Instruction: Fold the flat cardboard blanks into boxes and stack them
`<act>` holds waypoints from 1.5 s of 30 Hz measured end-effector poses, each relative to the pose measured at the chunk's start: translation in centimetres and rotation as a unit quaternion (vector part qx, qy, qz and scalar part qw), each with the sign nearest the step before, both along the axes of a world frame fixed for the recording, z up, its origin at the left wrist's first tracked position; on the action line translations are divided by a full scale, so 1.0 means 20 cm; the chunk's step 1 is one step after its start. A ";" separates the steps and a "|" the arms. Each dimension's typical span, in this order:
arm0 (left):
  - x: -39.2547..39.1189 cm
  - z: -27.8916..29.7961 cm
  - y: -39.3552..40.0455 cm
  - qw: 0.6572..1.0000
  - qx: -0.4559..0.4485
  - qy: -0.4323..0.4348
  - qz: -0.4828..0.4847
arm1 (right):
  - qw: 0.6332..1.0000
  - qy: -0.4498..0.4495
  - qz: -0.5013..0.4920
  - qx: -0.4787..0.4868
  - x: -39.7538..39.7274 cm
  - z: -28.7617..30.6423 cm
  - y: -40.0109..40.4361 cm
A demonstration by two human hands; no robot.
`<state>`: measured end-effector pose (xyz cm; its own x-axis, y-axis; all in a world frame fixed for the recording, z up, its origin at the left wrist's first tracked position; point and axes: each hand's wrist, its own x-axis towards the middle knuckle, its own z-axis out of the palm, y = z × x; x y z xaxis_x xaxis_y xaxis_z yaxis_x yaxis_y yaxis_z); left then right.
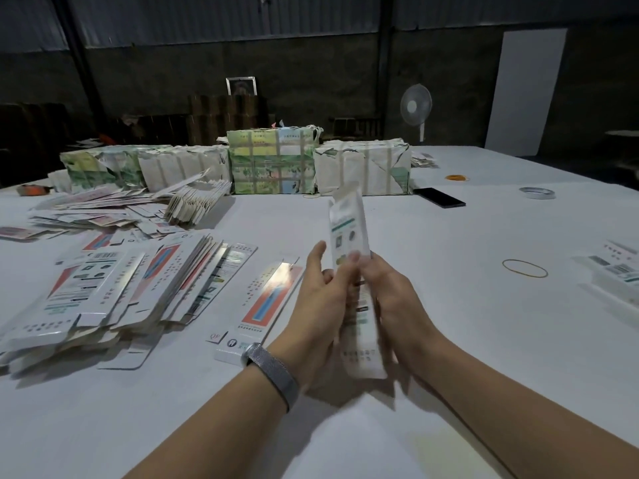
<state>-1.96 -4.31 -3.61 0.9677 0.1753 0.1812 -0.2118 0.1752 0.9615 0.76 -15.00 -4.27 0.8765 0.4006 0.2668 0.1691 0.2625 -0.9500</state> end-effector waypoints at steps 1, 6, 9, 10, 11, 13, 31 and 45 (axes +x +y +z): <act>0.00 -0.01 0.00 1.000 0.015 0.007 0.007 | 0.999 0.028 0.011 0.033 0.00 0.01 0.00; 0.01 -0.03 0.02 0.999 0.031 0.006 0.019 | 0.997 0.051 0.003 0.050 0.02 0.00 -0.02; 0.01 -0.06 0.02 0.997 0.071 0.005 0.027 | 0.999 0.040 -0.030 0.018 0.03 0.00 -0.02; 0.02 -0.06 0.02 0.996 0.083 0.008 0.031 | 0.999 0.037 -0.036 0.012 0.04 0.00 -0.03; 0.02 -0.06 0.02 0.995 0.089 0.008 0.034 | 0.999 0.037 -0.039 0.011 0.04 -0.01 -0.03; 0.02 -0.04 0.02 0.995 0.088 0.003 0.044 | 0.998 0.044 -0.037 0.014 0.05 0.00 -0.04; 0.01 -0.05 0.03 0.989 0.150 -0.006 0.002 | 0.996 0.038 -0.080 0.022 0.08 0.03 -0.06; 0.02 -0.02 0.05 0.995 0.074 -0.028 0.052 | 1.000 -0.008 -0.008 0.001 0.01 0.04 -0.04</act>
